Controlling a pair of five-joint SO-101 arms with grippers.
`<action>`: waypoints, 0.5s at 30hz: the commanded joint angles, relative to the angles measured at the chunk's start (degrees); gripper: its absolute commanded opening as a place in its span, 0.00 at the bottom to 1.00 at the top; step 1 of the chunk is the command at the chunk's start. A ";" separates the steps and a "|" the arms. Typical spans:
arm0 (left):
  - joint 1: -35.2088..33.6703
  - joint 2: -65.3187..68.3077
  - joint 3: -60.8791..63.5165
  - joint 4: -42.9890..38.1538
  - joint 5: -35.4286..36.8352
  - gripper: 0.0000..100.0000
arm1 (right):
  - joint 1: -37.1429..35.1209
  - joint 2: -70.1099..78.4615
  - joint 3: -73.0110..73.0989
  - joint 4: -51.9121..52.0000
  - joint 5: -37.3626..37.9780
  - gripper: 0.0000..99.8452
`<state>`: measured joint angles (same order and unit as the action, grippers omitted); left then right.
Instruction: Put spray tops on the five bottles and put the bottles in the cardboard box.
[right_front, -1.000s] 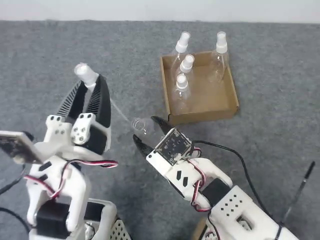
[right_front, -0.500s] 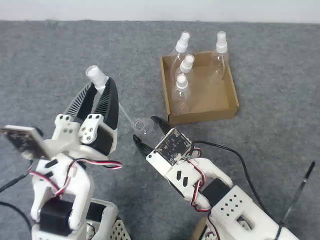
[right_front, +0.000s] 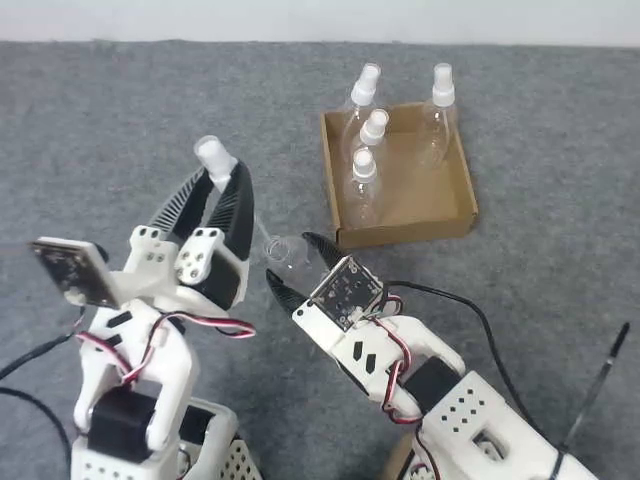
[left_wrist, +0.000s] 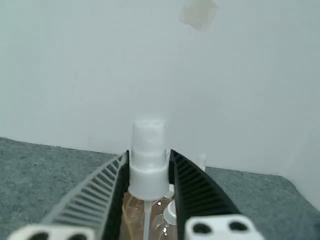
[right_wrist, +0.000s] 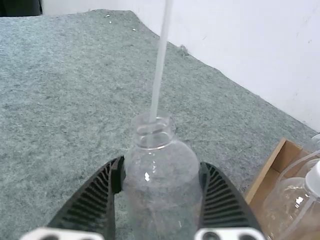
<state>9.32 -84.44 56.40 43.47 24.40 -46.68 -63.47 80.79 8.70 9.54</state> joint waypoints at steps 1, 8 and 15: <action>1.49 -0.70 0.75 0.09 -3.08 0.01 | -0.22 -1.98 -0.97 -1.36 0.70 0.06; 3.43 -0.70 3.21 0.09 -5.27 0.01 | -0.04 -2.15 -1.14 -1.36 0.70 0.06; 3.69 -0.70 4.09 1.67 -5.71 0.01 | -0.04 -2.15 -1.23 -1.36 0.44 0.06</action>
<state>12.66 -84.00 60.79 43.47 19.38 -46.68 -63.47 80.79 8.70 9.54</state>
